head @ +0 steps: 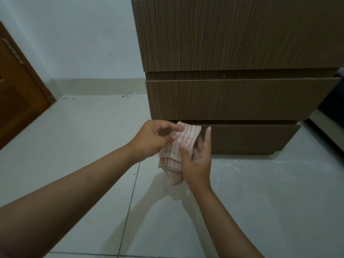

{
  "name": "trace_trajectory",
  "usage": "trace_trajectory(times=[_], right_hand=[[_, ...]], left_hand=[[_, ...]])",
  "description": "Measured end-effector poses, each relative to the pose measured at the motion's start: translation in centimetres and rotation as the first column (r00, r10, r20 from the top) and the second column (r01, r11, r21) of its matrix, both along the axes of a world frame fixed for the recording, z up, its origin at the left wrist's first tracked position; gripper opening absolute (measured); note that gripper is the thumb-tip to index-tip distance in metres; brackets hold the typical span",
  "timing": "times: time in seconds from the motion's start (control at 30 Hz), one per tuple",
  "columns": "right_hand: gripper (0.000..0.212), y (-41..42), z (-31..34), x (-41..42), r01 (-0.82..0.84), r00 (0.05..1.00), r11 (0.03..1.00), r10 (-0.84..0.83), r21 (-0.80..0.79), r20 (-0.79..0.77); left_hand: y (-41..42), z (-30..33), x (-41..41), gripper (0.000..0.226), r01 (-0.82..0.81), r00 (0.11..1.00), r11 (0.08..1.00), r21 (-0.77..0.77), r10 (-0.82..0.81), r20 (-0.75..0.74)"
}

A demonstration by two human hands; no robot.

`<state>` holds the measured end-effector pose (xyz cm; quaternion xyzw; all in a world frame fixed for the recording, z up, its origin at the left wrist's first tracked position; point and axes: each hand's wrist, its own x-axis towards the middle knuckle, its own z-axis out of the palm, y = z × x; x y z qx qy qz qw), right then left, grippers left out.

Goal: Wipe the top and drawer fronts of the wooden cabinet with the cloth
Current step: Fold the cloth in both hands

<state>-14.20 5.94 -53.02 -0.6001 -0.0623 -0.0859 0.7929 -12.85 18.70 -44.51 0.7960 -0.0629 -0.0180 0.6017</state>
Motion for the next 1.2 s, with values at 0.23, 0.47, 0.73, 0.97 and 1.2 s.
trace_trajectory(times=[0.23,0.47,0.73,0.97,1.2], right_hand=[[0.045,-0.6,1.9,-0.1,-0.192,0.961,0.941,0.237,0.277,-0.14],[0.079,0.6,2.2,-0.7,0.137,0.99,0.991,-0.136,-0.009,0.04],[0.06,0.7,1.2,-1.1,0.164,0.985,0.986,-0.162,-0.041,0.051],[0.04,0.4,3.4,0.7,0.236,0.966,0.972,-0.234,0.012,-0.109],[0.043,-2.7,15.1,-1.2,0.271,0.931,0.953,-0.295,-0.137,-0.212]], left_hand=[[0.2,2.2,-0.3,0.026,0.053,0.998,0.997,-0.056,-0.056,-0.044],[0.8,2.0,-0.1,0.025,-0.047,0.998,0.998,0.034,0.049,-0.034],[1.1,0.7,0.7,0.027,-0.092,0.992,0.995,0.046,0.096,-0.086],[0.8,1.3,1.9,0.036,-0.017,0.995,0.999,0.038,0.021,-0.1],[-2.1,10.8,-0.6,0.048,-0.034,0.971,0.998,-0.055,0.02,-0.238]])
